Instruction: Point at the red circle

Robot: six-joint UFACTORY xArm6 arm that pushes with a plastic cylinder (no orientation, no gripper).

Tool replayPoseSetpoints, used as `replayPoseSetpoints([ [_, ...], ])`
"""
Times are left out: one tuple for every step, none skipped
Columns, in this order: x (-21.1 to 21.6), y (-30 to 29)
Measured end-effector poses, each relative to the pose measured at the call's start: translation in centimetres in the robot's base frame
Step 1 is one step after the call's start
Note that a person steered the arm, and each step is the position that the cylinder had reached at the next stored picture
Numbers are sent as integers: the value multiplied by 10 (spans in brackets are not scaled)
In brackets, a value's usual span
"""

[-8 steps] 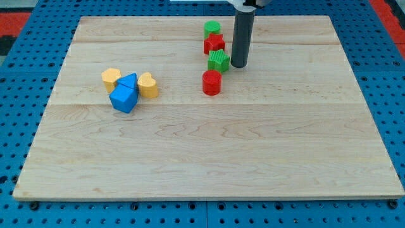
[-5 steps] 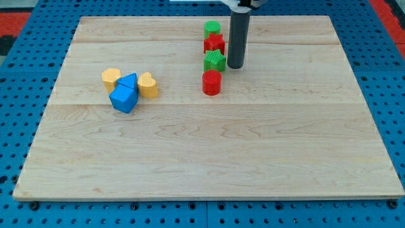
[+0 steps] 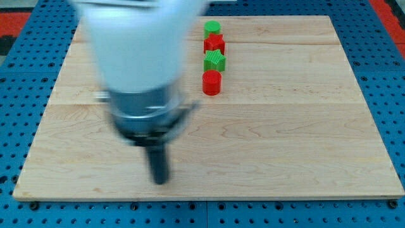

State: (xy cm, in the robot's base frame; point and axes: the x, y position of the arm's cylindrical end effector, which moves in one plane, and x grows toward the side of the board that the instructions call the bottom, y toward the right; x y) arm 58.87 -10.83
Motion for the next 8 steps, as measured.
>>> replayPoseSetpoints([
  [-32,-118],
  [-92,-159],
  [-121,-155],
  [-127,-144],
  [-191,-161],
  [-241,-127],
  [-241,-49],
  [-222,26],
])
